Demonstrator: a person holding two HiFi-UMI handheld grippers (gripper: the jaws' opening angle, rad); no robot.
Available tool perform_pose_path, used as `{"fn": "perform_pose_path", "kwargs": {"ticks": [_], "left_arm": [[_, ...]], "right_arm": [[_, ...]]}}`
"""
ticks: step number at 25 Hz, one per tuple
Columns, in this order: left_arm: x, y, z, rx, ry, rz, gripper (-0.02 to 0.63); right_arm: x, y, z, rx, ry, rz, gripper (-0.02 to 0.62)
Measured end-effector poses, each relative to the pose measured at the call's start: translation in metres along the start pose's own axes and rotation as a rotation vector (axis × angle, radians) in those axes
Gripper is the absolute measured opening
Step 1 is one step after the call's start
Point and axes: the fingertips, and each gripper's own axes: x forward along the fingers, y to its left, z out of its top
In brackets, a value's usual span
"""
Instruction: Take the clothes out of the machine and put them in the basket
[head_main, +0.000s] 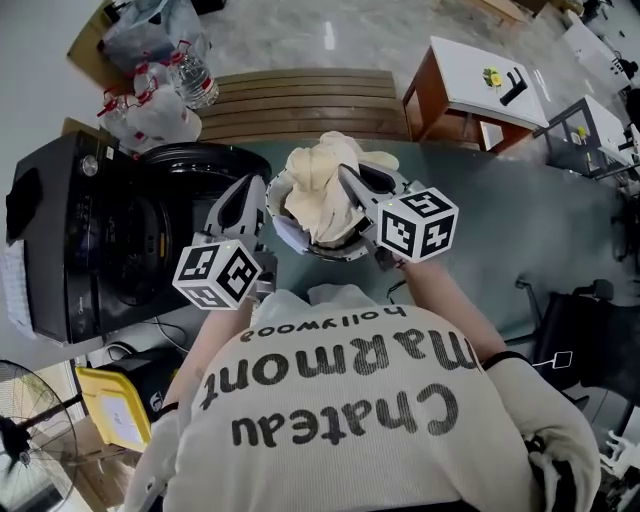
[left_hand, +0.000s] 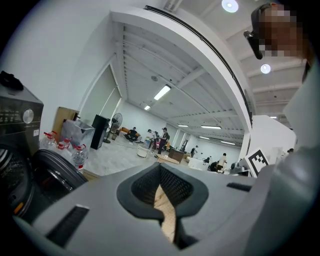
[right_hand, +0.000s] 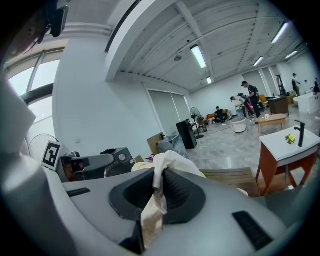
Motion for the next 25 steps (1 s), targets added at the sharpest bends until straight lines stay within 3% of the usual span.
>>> {"fn": "perform_pose_path", "kwargs": {"ticks": [10,25], "left_arm": [[0.015,0.039,-0.031,-0.035,0.121,-0.022,0.008],[0.08,0.108,-0.003,0.061,0.223,-0.258,0.008]], "right_arm": [[0.031,-0.033,-0.052,0.099,0.095,-0.099,0.055],[0.087,-0.055,-0.056,0.222,0.032,-0.355,0.055]]}}
